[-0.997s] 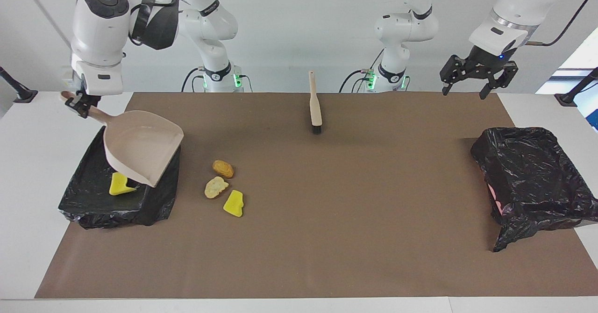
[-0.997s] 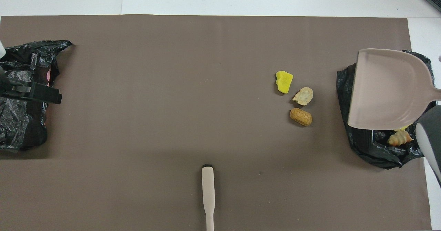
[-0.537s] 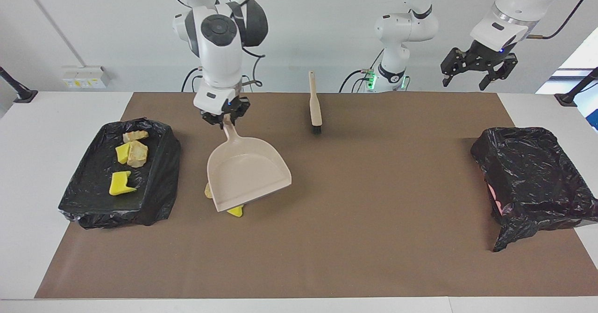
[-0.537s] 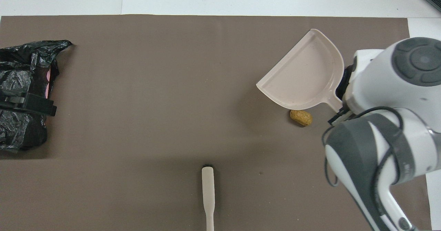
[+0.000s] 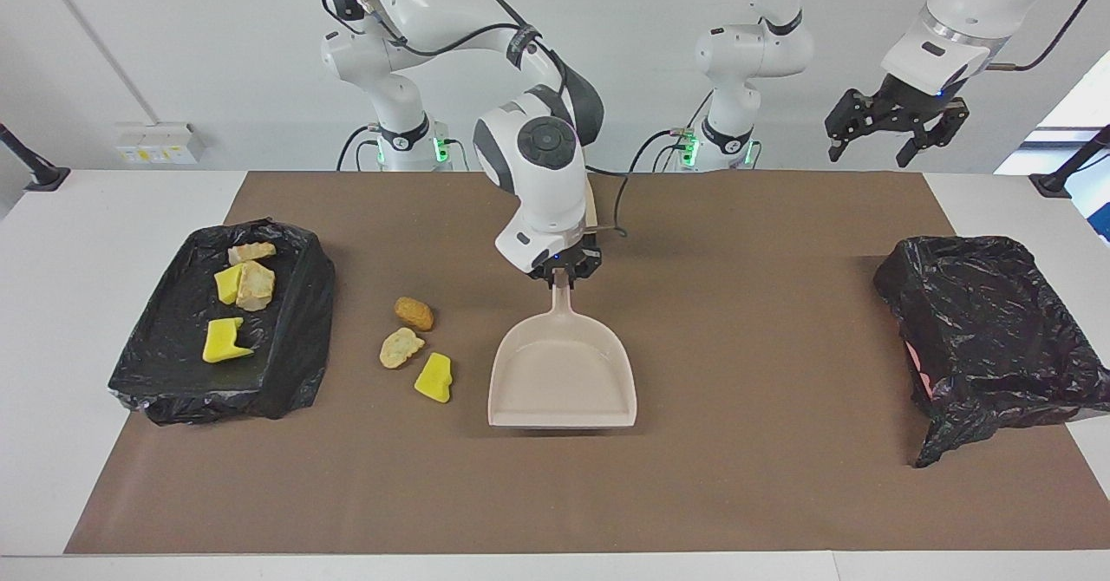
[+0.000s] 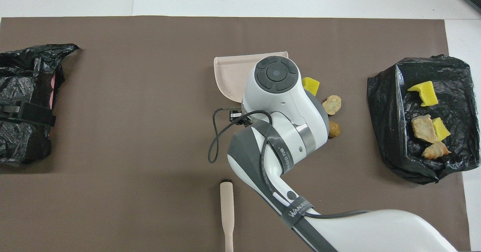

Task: Sweep and dump trash in bin
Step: 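Bring the empty dustpan back to the table center with the right gripper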

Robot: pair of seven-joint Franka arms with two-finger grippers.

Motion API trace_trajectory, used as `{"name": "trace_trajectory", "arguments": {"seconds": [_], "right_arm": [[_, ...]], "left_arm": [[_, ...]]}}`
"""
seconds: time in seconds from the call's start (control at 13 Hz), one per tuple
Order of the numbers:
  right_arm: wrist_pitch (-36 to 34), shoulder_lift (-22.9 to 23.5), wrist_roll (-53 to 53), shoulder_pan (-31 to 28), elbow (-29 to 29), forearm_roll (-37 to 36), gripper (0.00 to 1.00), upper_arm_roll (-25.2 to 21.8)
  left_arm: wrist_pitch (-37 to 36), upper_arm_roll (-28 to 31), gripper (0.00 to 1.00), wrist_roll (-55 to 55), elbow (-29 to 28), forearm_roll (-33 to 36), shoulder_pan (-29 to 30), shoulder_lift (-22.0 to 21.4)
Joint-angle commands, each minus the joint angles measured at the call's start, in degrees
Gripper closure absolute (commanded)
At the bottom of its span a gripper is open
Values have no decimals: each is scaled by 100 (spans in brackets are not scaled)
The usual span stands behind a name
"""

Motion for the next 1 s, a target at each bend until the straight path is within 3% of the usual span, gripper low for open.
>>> {"name": "trace_trajectory", "arguments": {"seconds": [0.0,0.54,0.61,0.69,0.92], "right_arm": [[296,473,187,105,552,163,100,-30],[912,702,292,227,377,260,100,-30],[922,702,222,219,341,260,96,-30],[1009,693,152,210,184,251,77,-30],[1115,632,46,210,16,339,76,-30]], "left_arm": [[27,-13,0,-7,-120,133,29,-117],[9,-22,0,-33,-129,115,38,-117],[1,-22,0,-33,-138,115,12,-117],[1,-57,0,-33,-129,106,-6,-117],[70,-92,0,-25,-129,80,-15,-117]]}}
